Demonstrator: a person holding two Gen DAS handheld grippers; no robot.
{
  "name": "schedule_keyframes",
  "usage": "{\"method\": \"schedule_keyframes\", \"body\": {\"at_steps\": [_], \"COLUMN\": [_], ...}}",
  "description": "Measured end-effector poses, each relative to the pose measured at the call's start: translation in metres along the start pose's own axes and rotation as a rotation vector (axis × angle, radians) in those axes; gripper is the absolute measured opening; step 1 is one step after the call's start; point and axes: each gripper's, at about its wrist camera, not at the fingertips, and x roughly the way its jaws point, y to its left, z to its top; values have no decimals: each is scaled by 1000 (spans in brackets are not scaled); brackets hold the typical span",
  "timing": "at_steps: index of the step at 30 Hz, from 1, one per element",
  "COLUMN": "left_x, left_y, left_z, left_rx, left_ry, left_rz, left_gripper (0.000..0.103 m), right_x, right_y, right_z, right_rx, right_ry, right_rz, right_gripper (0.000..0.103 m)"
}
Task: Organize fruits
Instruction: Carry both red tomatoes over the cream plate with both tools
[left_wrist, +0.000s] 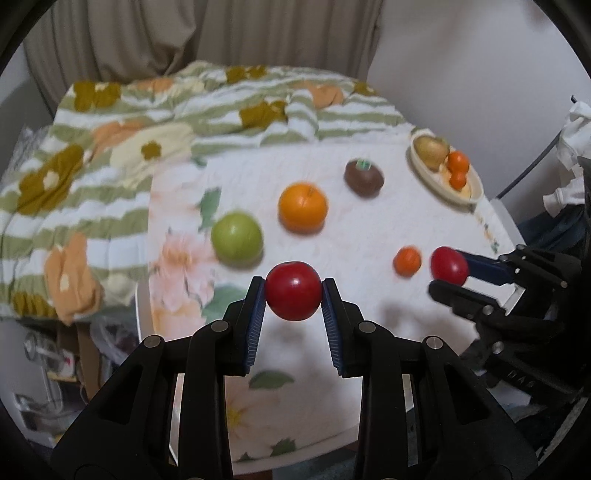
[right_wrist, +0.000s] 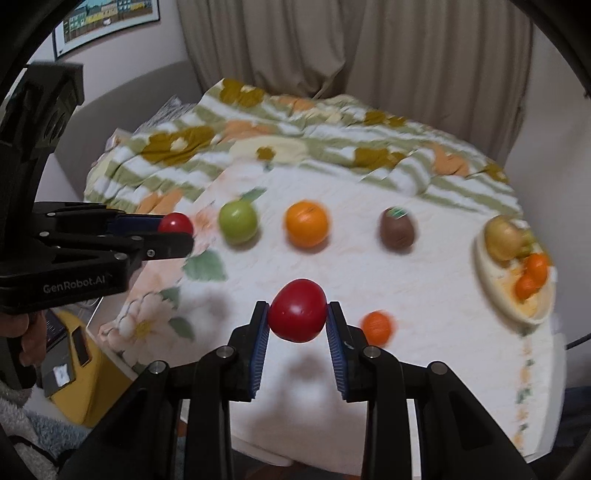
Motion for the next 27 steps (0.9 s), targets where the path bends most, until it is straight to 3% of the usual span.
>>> {"method": "schedule_keyframes", "body": {"at_steps": [14, 27], "left_x": [5, 77], "left_y": [-102, -227], "left_z": [78, 143], "left_rx": [-19, -10], "left_ry": [-133, -109], "left_rz": [26, 8], "left_gripper": [38, 38], "right_x": [-40, -42], "right_y": [-133, -274], "right_z": [18, 23], "right_rx": [22, 26], "right_ry": [-74, -81], "right_rz": [-34, -35], "right_gripper": [29, 29]}}
